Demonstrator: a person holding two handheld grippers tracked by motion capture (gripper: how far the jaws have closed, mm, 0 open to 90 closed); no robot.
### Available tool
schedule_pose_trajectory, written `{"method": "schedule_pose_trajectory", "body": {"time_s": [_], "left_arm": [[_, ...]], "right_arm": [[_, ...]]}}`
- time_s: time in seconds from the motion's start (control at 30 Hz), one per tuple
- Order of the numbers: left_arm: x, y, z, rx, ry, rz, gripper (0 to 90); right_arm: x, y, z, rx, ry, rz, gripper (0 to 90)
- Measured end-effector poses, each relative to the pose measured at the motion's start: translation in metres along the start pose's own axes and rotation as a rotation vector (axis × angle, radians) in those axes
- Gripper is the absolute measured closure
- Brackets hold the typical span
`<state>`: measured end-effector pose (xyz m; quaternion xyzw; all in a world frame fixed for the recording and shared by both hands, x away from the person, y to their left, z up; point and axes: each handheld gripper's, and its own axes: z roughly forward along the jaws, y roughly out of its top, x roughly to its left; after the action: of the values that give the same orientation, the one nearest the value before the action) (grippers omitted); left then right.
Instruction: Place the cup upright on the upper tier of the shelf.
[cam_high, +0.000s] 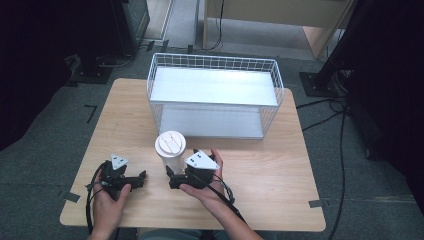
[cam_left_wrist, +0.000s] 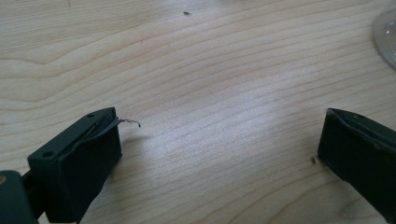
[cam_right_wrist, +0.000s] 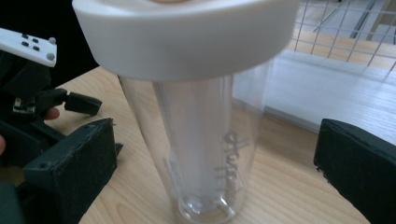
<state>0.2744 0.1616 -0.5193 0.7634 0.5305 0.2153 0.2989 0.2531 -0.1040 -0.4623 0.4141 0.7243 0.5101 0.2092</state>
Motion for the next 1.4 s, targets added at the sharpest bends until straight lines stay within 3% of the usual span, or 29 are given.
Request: {"method": "schedule_pose_trajectory", "body": {"time_s": [0.33, 0.53, 0.77, 0.8, 1.03, 1.17, 1.4], "left_arm": [[0.000, 0.000, 0.000, 0.001, 0.000, 0.001, 0.0], [0.000, 0.000, 0.000, 0.000, 0.000, 0.000, 0.0], [0.000, 0.000, 0.000, 0.002, -0.001, 0.001, 0.0], [0.000, 0.000, 0.000, 0.003, -0.001, 0.002, 0.0], [0.000, 0.000, 0.000, 0.004, -0.001, 0.003, 0.0], [0.000, 0.000, 0.000, 0.002, -0.001, 0.000, 0.0], [0.000, 0.000, 0.000, 0.000, 0.000, 0.000, 0.0]], "right_arm": [[0.012, 0.003, 0.018, -0.053, -0.024, -0.014, 0.0], [0.016, 0.005, 0.032, -0.093, -0.091, 0.012, 0.3], [0.022, 0.007, 0.036, -0.154, -0.158, -0.027, 10.9], [0.027, 0.006, 0.036, -0.191, -0.199, -0.054, 15.3], [0.031, 0.008, 0.030, -0.239, -0.239, -0.064, 15.3], [0.030, 0.014, 0.020, -0.294, -0.246, -0.073, 15.4], [0.027, 0.029, -0.002, -0.390, -0.265, -0.132, 15.4]]}}
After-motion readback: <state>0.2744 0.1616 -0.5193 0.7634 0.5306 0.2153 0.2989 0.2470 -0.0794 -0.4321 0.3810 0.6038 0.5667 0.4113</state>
